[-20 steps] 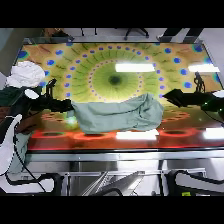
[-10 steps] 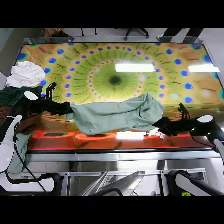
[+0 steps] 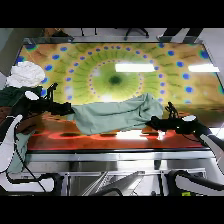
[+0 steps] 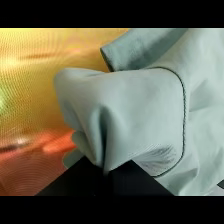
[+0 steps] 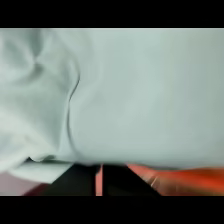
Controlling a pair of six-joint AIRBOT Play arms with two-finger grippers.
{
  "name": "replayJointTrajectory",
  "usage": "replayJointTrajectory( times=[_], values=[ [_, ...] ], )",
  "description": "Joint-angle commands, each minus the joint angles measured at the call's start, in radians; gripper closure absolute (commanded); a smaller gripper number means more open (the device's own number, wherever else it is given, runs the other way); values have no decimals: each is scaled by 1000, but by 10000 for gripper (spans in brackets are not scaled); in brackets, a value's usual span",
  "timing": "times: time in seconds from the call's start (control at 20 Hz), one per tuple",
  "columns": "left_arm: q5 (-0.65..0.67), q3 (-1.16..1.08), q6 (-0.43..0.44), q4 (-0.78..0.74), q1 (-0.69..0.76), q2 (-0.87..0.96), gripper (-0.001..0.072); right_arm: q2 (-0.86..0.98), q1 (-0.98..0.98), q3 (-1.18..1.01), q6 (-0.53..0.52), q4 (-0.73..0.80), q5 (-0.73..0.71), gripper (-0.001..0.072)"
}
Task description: Fold the shirts.
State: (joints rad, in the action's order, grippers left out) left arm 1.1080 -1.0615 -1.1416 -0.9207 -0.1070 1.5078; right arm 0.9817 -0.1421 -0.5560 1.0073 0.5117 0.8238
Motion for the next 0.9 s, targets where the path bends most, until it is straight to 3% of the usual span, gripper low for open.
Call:
replayJointTrajectory(
  times=[0.0, 0.25, 0.5, 0.7, 0.85],
  values=[
    [25, -4, 0, 1, 0, 0, 693, 7, 7, -86, -84, -109, 32, 692],
    [229, -138, -8, 66, 0, -111, 693, -111, 6, -356, -84, -200, 256, 693],
    [251, -485, -64, 262, -73, -421, 693, -249, 5, -853, -97, -212, 244, 694],
    [243, -813, -101, 259, -207, -607, 693, -274, -51, -1235, -104, -162, 186, 694],
    [252, -929, -102, 258, -341, -704, 693, -278, -68, -1373, -103, -145, 190, 694]
  ],
)
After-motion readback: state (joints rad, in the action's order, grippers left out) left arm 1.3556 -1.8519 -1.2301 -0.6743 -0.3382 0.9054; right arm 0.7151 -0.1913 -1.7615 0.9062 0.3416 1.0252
